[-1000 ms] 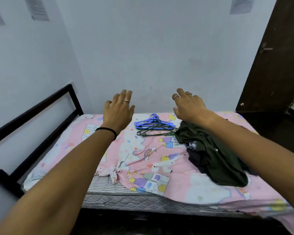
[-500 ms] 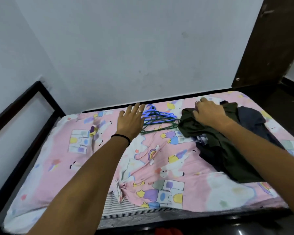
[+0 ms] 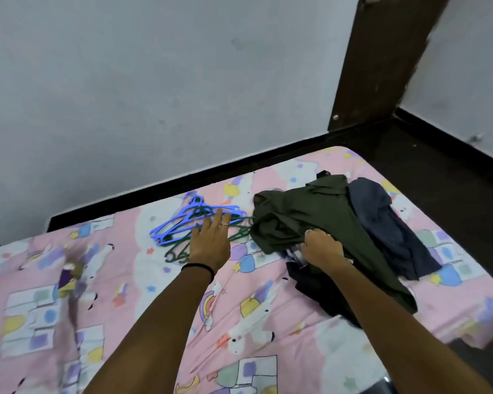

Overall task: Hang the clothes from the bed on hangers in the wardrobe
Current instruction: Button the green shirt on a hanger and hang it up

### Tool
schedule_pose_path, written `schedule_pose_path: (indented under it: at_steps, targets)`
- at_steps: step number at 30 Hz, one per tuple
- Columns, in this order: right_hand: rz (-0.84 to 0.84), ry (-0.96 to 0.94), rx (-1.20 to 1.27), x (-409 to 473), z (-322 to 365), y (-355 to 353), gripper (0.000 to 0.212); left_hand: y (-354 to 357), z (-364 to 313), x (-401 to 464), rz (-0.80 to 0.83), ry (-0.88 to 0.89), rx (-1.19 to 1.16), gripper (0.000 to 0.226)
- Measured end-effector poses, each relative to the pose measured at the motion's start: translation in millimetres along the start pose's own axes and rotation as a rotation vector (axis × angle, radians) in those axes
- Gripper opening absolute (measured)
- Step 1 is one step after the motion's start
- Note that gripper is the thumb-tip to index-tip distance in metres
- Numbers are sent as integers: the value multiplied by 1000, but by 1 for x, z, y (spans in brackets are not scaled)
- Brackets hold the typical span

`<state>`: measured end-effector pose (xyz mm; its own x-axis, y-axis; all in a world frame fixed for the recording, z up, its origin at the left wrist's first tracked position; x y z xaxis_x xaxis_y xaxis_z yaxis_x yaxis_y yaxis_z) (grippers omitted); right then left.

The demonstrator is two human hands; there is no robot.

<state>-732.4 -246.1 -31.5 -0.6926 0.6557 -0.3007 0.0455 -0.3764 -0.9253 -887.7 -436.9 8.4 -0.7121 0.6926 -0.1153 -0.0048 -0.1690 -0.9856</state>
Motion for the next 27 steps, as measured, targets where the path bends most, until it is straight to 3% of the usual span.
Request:
schedule_pose_path:
  at_steps: [9,16,24,27]
  targets:
    - [-117,218,102,-24,-83,-5,15,29,-91,32,190,152,-94,53]
    - [-312,309,125,-43,-111,-8,16,94,-135,64,302,227,-149,56]
    - [-416,389,63,15,-99,38,12,178,-95,196,302,193,-148,43]
    - [-397,352,42,71,-77,74,30,228,-79,247,279,153,-296,54]
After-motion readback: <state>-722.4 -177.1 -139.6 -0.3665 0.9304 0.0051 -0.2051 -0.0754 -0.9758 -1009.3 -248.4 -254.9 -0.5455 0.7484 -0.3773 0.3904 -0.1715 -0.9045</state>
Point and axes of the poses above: each hand's wrist, its own x-axis towards the middle knuckle, its own y-axis out of the palm, z = x × y, the point moved 9 cm from there along x, towards the middle knuckle, and after that the axes turned 1 degree about -x, right-handed, at the moved point
